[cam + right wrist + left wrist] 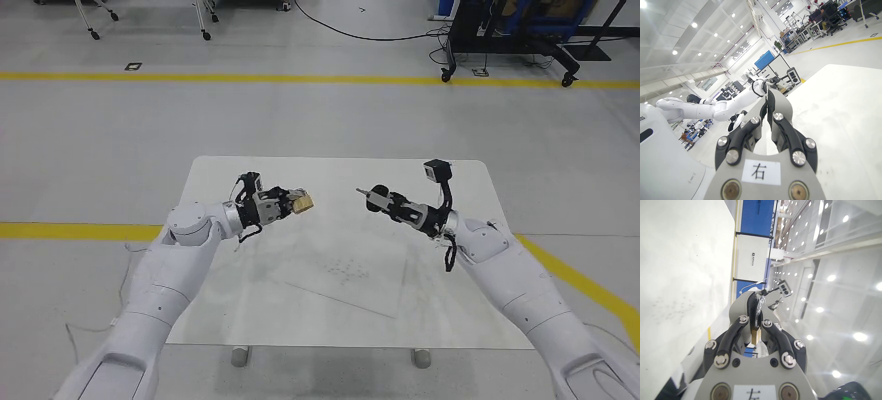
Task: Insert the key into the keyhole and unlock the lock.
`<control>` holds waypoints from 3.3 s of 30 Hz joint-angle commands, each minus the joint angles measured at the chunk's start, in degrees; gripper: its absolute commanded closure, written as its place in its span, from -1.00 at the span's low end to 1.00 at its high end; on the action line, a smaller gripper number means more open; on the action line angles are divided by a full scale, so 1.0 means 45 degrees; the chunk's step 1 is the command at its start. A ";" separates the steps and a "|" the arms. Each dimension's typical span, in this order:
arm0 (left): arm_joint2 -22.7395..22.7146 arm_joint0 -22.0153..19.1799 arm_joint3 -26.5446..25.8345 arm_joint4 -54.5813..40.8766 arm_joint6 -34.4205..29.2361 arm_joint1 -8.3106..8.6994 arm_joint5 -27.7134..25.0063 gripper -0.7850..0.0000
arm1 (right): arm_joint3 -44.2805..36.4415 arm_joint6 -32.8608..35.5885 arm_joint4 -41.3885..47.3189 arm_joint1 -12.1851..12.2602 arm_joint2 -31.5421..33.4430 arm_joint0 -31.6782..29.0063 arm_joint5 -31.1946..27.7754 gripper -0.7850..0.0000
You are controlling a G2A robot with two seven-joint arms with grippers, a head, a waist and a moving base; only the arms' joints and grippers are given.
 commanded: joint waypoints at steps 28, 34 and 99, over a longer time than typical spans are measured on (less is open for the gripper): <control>0.1108 -0.2740 0.3680 -0.1242 0.1993 -0.1191 -0.0565 1.00 | -0.0725 -0.3343 -0.0285 -0.1023 -0.0535 0.0306 0.5349 1.00; 0.1047 -0.2433 0.3301 -0.1231 0.2317 -0.1182 -0.0609 1.00 | -0.0757 -0.3348 -0.0277 -0.1029 -0.0547 0.0270 0.5389 1.00; 0.0264 -0.1329 0.1582 0.1469 0.4192 -0.1245 -0.1667 1.00 | 0.0492 -0.4572 0.1156 -0.3895 -0.1083 -0.0047 0.7260 1.00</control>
